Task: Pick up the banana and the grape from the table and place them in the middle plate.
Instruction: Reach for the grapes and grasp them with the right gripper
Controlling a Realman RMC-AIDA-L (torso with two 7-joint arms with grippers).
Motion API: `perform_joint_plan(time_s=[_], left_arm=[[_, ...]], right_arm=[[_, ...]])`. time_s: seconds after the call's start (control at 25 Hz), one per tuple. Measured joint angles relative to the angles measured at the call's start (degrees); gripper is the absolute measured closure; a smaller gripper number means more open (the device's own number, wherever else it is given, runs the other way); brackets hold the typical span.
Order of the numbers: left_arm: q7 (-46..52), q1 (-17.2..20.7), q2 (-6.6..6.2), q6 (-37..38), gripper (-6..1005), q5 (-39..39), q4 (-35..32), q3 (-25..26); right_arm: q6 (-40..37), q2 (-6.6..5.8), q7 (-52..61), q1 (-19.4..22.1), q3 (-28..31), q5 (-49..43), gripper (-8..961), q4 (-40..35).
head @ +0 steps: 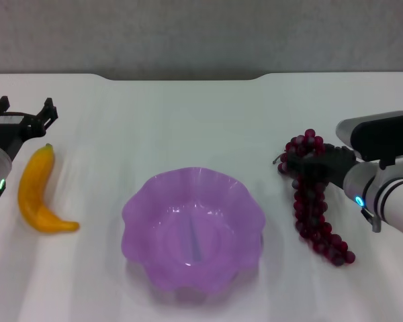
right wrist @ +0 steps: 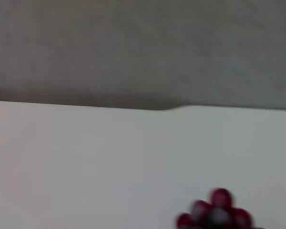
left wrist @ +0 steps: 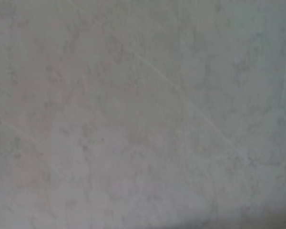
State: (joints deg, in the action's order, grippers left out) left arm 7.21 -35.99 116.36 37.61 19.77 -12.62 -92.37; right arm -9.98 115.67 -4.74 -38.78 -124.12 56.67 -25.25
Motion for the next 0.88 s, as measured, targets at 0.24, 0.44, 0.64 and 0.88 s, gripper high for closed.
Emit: perform_joint_plan(time_s=[0.24,0.44,0.64,0.88], left_arm=[[0.0,0.03,0.06,0.01,109,0.0,0.04,0.0],[0.0,0.02,0.09,0.01,109,0.0,0.06,0.0],[0.0,-0.07,0.09,0.01,109,0.0,0.06,-0.04],[0.0,-0.11,0.18,0.01,109,0.0,0.05,-0.09]], right_arm=[[0.17,0.05,1.08,0.51,-0.81,0.45,61,-0.48],[0.5,0.17,1.28,1.5,-0.85,0.61,61,-0.55],[1.09,0.2,1.3,1.53,-1.38,0.63,62,-0.46],[1.23,0.27,1.31,2.77,-3.03,2.39,68,-0.64]])
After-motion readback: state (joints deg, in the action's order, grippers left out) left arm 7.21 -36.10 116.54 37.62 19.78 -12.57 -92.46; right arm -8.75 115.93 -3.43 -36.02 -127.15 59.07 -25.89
